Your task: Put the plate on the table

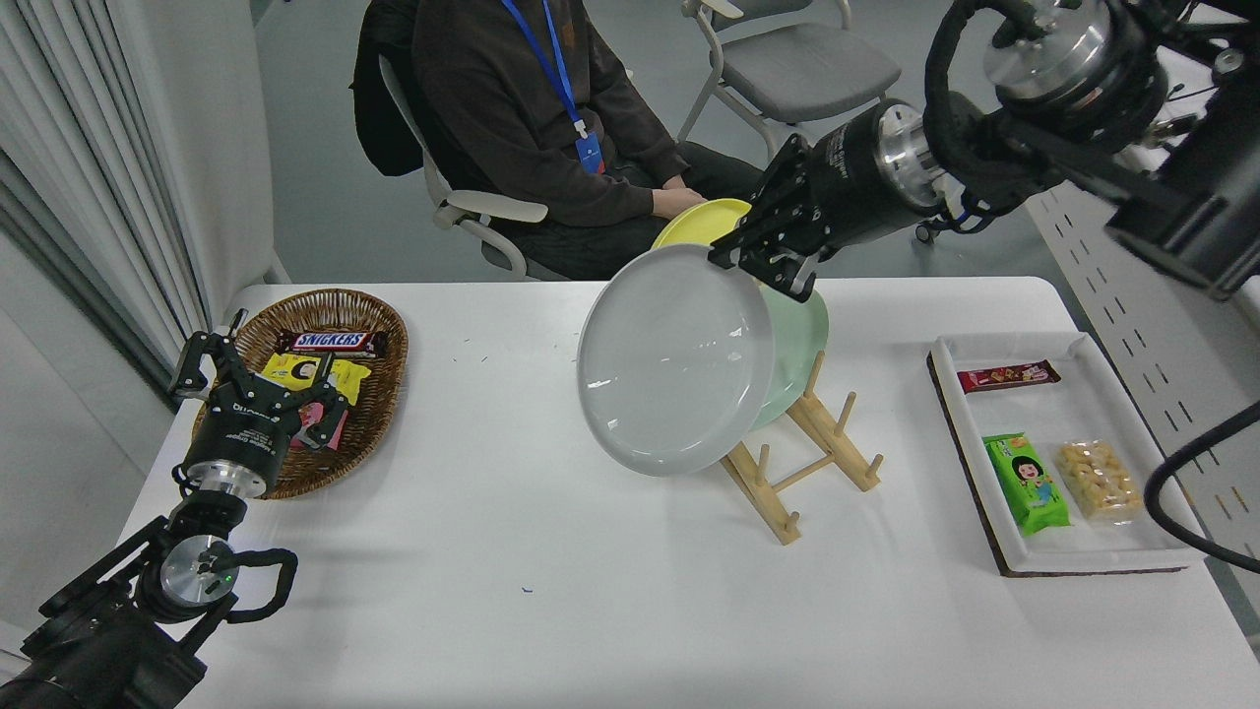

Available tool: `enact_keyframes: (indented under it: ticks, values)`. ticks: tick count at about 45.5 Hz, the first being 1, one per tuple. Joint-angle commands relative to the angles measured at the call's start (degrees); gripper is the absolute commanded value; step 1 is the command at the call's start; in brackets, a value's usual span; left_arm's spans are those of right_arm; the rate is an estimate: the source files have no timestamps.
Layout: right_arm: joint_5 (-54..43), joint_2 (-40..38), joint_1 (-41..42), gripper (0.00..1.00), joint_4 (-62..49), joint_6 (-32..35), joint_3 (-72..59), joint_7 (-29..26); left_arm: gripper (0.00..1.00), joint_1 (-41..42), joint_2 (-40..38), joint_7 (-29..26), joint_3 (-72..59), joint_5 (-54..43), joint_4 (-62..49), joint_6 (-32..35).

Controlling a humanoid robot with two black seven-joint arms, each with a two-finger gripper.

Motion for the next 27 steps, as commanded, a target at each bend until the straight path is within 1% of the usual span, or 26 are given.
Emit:
enact_keyframes:
  ticks: [1,10,20,25,27]
  values:
    - [2.05,7.30,-5.62,0.00,-7.37,-1.58,1.45,1.27,0.98,0.00,0.00,0.00,0.00,0.00,0.01,0.00]
    - [1.70,13.10,-12.66,0.00,-16.07,-1.67,5.92,1.09,0.98,0.00,0.00,0.00,0.00,0.00,0.01,0.00]
    - [-0.06,18.38,-16.44,0.00,-21.70,-1.58,7.60,1.53,0.98,0.00,0.00,0.00,0.00,0.00,0.01,0.00]
    - [-1.54,22.24,-18.46,0.00,-25.99,-1.23,8.13,3.02,0.98,0.00,0.00,0.00,0.00,0.00,0.01,0.00]
    - [-2.51,22.25,-18.64,0.00,-27.50,-0.88,8.13,4.07,0.98,0.00,0.00,0.00,0.00,0.00,0.01,0.00]
